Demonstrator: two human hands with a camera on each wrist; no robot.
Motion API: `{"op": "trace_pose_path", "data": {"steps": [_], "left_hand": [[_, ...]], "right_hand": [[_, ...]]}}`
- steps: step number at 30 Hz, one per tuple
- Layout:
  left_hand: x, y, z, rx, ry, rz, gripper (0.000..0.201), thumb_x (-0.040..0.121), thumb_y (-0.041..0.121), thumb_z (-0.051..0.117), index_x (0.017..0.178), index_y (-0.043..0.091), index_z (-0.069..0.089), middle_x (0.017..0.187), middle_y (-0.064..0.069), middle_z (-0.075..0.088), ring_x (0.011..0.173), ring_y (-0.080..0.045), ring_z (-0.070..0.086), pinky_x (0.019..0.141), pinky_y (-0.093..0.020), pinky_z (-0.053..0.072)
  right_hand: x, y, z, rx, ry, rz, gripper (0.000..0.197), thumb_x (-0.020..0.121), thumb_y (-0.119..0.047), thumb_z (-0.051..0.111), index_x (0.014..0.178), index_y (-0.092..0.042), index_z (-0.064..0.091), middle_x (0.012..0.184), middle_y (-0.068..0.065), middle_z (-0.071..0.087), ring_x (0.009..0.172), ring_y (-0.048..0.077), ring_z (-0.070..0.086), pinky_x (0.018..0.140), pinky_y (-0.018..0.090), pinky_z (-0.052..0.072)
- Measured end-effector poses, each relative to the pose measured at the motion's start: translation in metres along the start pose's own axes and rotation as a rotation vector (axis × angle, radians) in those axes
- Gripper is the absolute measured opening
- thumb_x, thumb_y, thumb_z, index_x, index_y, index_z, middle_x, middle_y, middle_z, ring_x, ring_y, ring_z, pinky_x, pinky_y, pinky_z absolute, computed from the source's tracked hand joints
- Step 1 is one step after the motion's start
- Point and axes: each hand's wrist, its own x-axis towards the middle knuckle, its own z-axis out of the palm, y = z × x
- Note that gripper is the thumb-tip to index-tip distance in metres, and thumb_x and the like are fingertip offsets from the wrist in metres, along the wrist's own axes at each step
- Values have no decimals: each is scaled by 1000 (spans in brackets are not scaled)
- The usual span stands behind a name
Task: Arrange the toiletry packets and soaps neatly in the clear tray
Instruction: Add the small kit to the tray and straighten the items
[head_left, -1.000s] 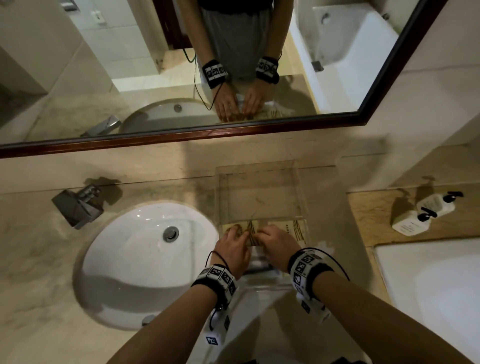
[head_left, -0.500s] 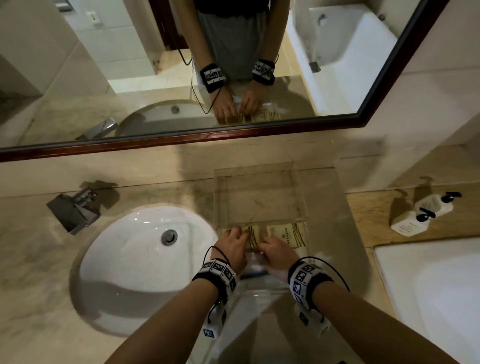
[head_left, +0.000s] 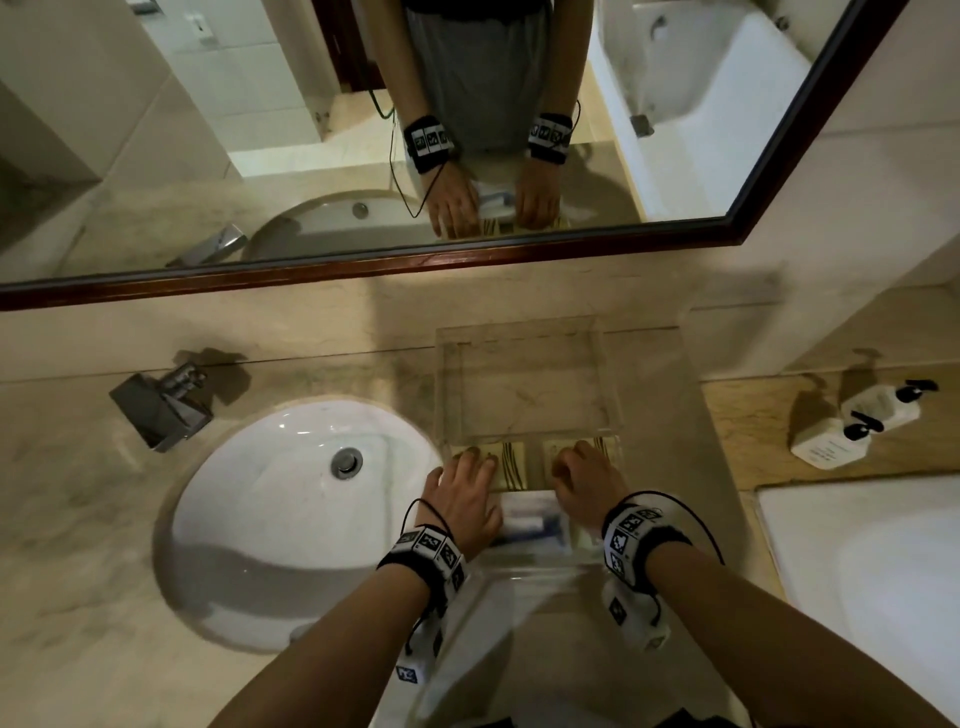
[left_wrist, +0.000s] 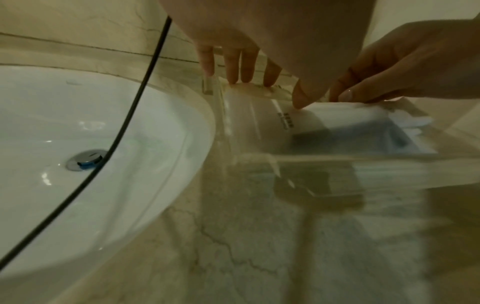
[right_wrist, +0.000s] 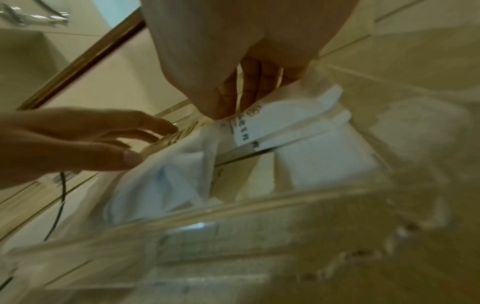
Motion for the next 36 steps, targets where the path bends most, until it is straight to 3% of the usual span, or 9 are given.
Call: {"op": "trace_pose_path", "data": {"steps": [9,14,17,20,24,28,31,34,36], "left_hand": [[3,4,-1,2,-8,-31,60,93,46,35,149,27,23,157,-5,22,143,-24,25,114,-49,24],[-4,3,-3,-37,46,-38,55,92,41,39,144,27,30,153,-2,30,139,-20,33,112,-44,30],[-15,-2,-2,-94,113,-81,46,81,28,54,126,24,51,130,-1,50,114,-23,54,93,-39,46],[-28,-8,8,-93,140,-122,31,69,16,63,99,21,61,101,-1,59,85,-24,60,69,-33,49],[-35,-7,10,-5,58,-131,24,88,26,48,109,17,56,112,-4,55,98,-25,55,78,-35,44],[-38,2,4,-54,112,-118,27,85,22,50,111,20,57,117,-2,55,101,-22,53,83,-32,44],[-37,21,4,-80,116,20,30,85,22,51,115,23,54,122,-1,53,104,-21,52,84,-31,45],[-36,42,9,-127,73,64,36,85,17,51,119,29,48,127,1,46,107,-20,51,89,-33,47],[-36,49,11,-166,56,36,42,84,14,52,120,32,45,127,1,43,104,-20,51,89,-34,49]], "right_hand": [[3,9,-9,-167,11,30,36,90,-24,46,125,-22,49,127,4,45,113,25,49,92,38,43],[-3,11,-15,-21,120,11,29,90,-17,48,116,-14,60,116,6,53,107,26,52,92,35,44],[-16,20,-18,1,220,24,16,87,-16,54,100,-11,61,104,6,55,94,25,55,81,30,44],[-36,30,-12,-51,134,68,15,87,-23,57,100,-15,57,105,2,53,89,21,55,73,26,42],[-51,34,-6,-62,112,61,17,87,-27,56,100,-16,55,102,3,57,84,21,58,71,31,50],[-56,31,-13,-15,166,70,17,87,-27,59,100,-17,55,99,0,57,84,18,58,72,28,49],[-60,24,-16,4,123,51,10,90,-28,56,97,-21,53,102,-5,54,87,16,59,72,24,50],[-58,17,-10,-106,9,1,21,92,-28,52,111,-20,52,114,-2,54,93,18,59,72,23,44],[-54,18,-9,-190,-39,-8,34,90,-26,55,122,-21,46,123,0,50,101,21,59,78,29,46]]}}
